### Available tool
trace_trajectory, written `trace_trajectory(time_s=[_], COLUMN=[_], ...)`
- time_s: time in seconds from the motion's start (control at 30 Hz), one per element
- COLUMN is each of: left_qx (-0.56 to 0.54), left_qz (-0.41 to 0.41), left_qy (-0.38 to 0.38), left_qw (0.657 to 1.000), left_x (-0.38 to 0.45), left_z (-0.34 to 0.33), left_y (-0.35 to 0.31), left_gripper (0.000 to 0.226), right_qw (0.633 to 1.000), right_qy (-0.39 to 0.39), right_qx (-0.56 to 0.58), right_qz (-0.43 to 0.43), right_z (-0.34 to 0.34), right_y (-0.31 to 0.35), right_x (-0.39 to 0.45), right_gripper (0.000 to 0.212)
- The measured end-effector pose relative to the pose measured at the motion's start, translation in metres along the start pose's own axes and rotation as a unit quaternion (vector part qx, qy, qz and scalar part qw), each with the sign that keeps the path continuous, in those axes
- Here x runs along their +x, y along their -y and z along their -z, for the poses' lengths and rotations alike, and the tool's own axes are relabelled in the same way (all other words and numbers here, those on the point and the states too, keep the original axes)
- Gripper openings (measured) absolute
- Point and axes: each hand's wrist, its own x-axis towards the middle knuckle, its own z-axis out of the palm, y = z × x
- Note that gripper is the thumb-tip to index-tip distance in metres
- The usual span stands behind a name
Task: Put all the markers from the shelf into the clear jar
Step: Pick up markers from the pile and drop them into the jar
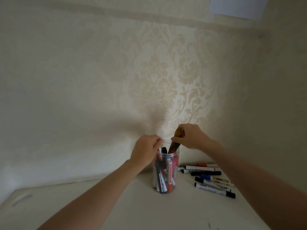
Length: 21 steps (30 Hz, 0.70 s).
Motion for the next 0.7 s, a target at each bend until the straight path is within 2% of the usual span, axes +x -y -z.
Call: trace_trajectory(time_s=[0.07,0.13,0.17,0.33,0.47,0.53,0.63,0.7], left_qx=[0.114,0.116,0.09,-0.052,-0.072,-0.083,-0.045,-0.023], left_qz=[0.007,0.034,0.042,0.047,0.065,0.085,0.051,0.012], left_qy=[0.074,0.163,0.179,0.093,0.145,0.158,0.146,0.141], left_qw=[0.991,0.979,0.979,0.993,0.985,0.98,0.987,0.99], left_x=[-0.002,-0.004,-0.005,-0.003,0.001,0.001,0.001,0.002], left_z=[0.003,0.004,0.005,0.01,0.008,0.004,-0.002,-0.003], left_y=[0.003,0.003,0.002,0.0,-0.004,-0.003,-0.003,-0.007], left_gripper=[0.07,0.068,0.061,0.036,0.045,0.046,0.037,0.034], right_qw=[0.998,0.994,0.993,0.999,0.996,0.998,0.988,0.991], right_qy=[0.005,-0.012,-0.024,-0.024,0.058,0.011,-0.147,-0.126], right_qx=[0.05,0.094,0.095,0.039,-0.058,-0.042,0.019,-0.031], right_qz=[-0.032,-0.056,-0.061,-0.025,0.029,0.038,0.032,0.026], right_z=[-0.004,-0.011,-0.016,-0.042,-0.055,-0.051,-0.04,-0.038], right_y=[-0.001,-0.001,-0.001,0.0,0.002,0.002,-0.007,-0.012], right_x=[0.008,0.014,0.017,0.017,0.013,0.009,-0.002,-0.01], right_gripper=[0.033,0.034,0.034,0.03,0.032,0.034,0.03,0.03])
